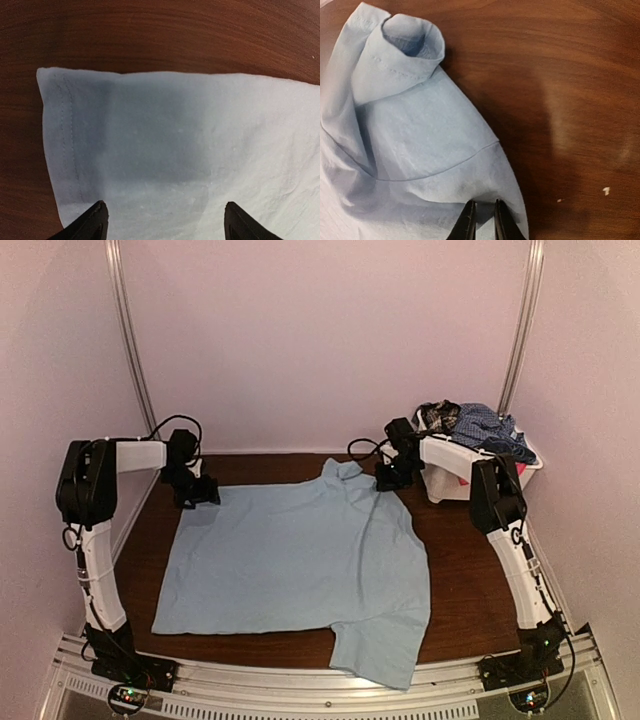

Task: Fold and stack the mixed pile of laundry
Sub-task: Move the flattened T-shirt to the center of the board.

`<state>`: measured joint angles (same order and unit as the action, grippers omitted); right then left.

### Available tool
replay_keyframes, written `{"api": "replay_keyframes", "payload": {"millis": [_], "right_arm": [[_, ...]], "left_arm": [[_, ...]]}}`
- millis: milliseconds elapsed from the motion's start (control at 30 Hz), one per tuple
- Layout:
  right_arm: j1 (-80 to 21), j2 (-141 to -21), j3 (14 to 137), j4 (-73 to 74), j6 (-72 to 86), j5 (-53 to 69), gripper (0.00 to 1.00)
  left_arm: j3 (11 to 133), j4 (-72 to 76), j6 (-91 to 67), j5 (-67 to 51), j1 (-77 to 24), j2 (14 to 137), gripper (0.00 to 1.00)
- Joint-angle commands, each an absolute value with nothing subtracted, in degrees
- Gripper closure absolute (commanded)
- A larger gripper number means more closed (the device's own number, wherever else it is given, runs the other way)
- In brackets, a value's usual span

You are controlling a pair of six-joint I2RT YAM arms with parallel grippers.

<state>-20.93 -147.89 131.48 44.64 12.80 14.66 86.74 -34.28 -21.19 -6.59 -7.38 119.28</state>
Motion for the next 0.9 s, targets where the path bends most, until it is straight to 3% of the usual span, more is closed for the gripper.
{"api": "replay_keyframes", "payload": {"millis": [0, 233, 500, 633, 867], "right_arm": [[-16.84, -153.65, 135.35, 50.43, 12.66, 6.61, 0.82], [-15.48, -158.87, 143.78, 49.39, 12.10, 6.25, 0.74], [-14.32, -155.65, 148.15, 40.61, 11.40, 9.61, 0.47], [-14.39, -146.67, 142.87, 37.53, 10.91, 16.62, 0.35], [-17.77, -127.83, 118.08, 37.62, 10.31, 24.34, 0.35]], "left_arm": [[92.03, -34.32, -21.28, -5.38, -5.68, 124.59, 0.19], [103.53, -37.28, -21.31, -5.70, -5.41, 134.36, 0.27], [115.57, -39.49, -20.90, -5.69, -4.84, 137.82, 0.25], [110.46, -37.98, -19.54, -6.53, -4.88, 128.01, 0.16], [89.39, -35.03, -18.93, -9.87, -6.89, 108.09, 0.11]]}}
